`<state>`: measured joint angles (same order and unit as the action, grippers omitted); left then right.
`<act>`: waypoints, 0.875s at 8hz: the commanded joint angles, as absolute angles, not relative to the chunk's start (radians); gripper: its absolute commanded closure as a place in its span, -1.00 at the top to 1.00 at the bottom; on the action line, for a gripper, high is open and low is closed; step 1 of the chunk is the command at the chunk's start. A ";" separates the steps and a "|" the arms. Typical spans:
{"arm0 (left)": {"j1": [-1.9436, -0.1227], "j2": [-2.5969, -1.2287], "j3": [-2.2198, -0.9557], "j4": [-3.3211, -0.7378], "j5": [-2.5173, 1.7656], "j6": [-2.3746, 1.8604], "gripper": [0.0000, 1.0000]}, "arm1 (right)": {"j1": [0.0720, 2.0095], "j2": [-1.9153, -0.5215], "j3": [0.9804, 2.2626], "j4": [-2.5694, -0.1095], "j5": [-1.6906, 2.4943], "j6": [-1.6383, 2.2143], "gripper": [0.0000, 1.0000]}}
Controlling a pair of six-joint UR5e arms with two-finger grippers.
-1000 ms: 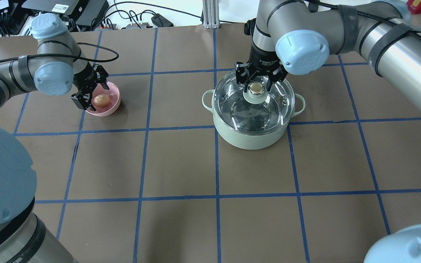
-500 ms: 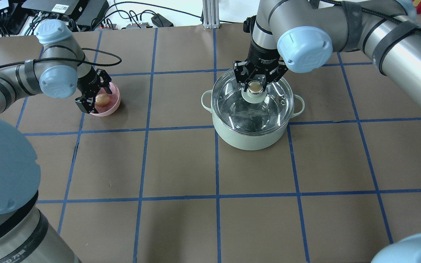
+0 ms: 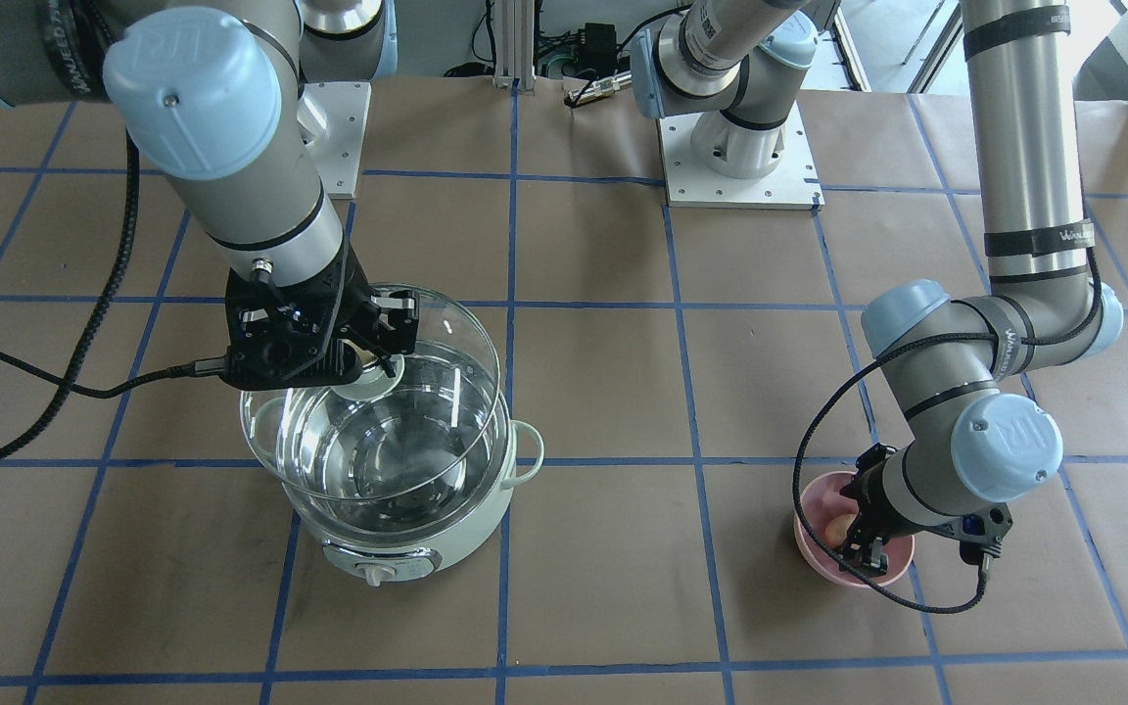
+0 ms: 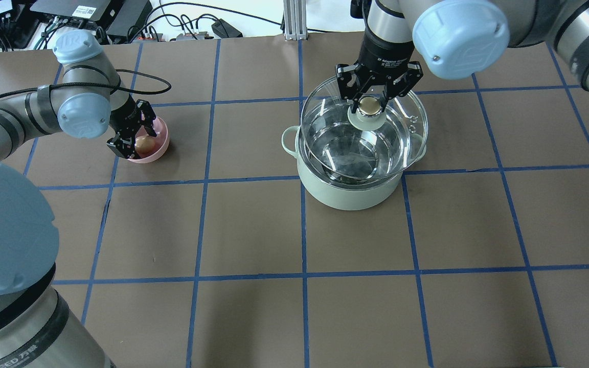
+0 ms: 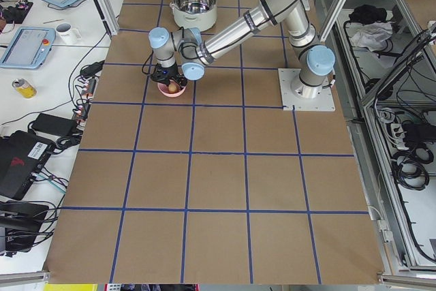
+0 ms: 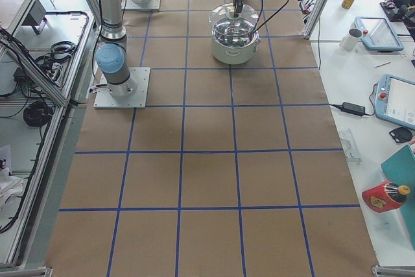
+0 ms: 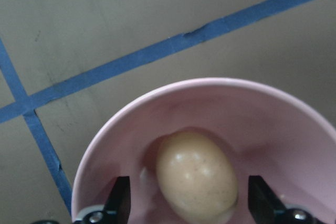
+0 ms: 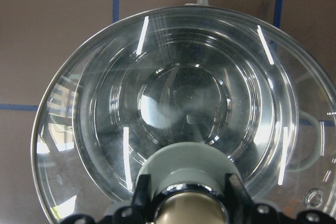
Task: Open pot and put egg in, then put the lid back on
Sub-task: 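Lift glass lid off pot with right gripper while left gripper lifts egg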
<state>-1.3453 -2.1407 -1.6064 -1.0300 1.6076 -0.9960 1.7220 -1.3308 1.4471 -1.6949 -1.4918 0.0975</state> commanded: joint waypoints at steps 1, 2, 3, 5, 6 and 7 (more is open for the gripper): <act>-1.345 -2.148 -1.600 -1.026 1.598 -0.996 -0.12 | 1.657 -1.391 1.430 -1.657 -1.520 -0.007 -1.00; -1.345 -2.148 -1.597 -1.026 1.598 -0.996 -0.51 | 1.619 -1.407 1.431 -1.652 -1.519 -0.081 -1.00; -1.345 -2.148 -1.594 -1.026 1.583 -0.996 -0.97 | 1.583 -1.414 1.437 -1.641 -1.516 -0.118 -1.00; -1.345 -2.132 -1.589 -1.028 1.562 -0.989 -1.00 | 1.534 -1.439 1.443 -1.612 -1.522 -0.150 -1.00; -1.345 -2.112 -1.589 -1.028 1.574 -0.989 -1.00 | 1.482 -1.440 1.443 -1.614 -1.517 -0.197 -1.00; -1.345 -2.070 -1.589 -1.034 1.583 -0.986 -1.00 | 1.421 -1.439 1.443 -1.614 -1.517 -0.277 -1.00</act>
<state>-1.3453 -2.1228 -1.5901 -1.0281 1.5702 -0.9900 1.5172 -1.4364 1.4426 -1.6188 -1.5186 -0.1687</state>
